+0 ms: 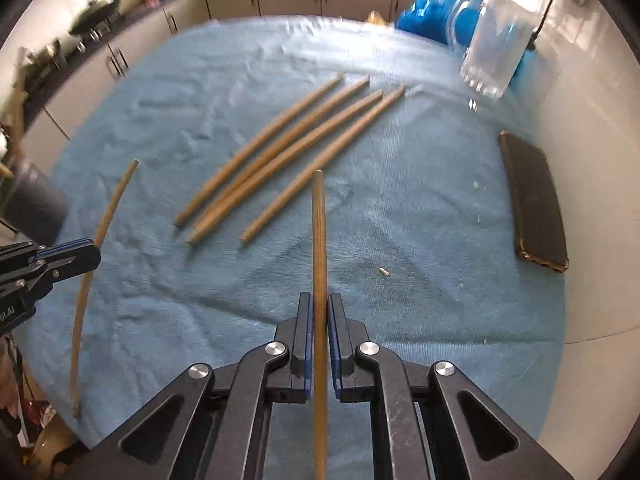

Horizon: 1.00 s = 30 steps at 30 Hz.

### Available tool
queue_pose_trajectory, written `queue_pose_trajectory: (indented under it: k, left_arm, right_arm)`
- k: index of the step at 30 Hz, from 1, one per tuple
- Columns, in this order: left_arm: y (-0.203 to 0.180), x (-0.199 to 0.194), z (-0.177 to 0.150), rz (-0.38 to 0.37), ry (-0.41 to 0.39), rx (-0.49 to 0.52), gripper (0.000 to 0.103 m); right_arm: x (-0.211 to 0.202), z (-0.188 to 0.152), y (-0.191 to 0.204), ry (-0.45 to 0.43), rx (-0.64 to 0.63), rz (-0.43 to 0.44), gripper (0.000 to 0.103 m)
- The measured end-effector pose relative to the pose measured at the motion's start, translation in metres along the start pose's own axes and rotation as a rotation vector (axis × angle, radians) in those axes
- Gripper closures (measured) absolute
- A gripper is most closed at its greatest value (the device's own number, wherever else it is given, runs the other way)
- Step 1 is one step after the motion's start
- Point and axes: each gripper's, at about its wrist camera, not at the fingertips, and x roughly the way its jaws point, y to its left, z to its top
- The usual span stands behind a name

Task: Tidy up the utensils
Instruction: 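Lift both held chopsticks and carry them toward the black cup, then lower both chopsticks into the black cup and open both grippers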

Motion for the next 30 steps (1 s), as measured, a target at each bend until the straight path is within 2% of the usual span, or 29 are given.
queue_pose_trajectory:
  k: [8, 15, 20, 25, 30]
  left_arm:
    - [-0.005, -0.06, -0.025, 0.008, -0.225, 0.028, 0.097]
    - [-0.003, -0.115, -0.041, 0.011, -0.398, 0.029, 0.097]
    - [0.005, -0.156, -0.046, 0.013, -0.517, 0.02, 0.097]
    - [0.019, -0.191, -0.043, 0.012, -0.604, -0.012, 0.097]
    - [0.04, -0.23, -0.031, 0.065, -0.679, -0.036, 0.097]
  right_arm:
    - [-0.066, -0.044, 0.014, -0.283, 0.038, 0.024, 0.095]
    - [-0.104, -0.048, 0.025, -0.437, 0.068, 0.066, 0.095]
    - [-0.125, -0.038, 0.047, -0.537, 0.062, 0.107, 0.095]
    - [-0.138, -0.023, 0.078, -0.618, 0.057, 0.163, 0.095]
    - [-0.143, 0.007, 0.109, -0.678, 0.053, 0.241, 0.095]
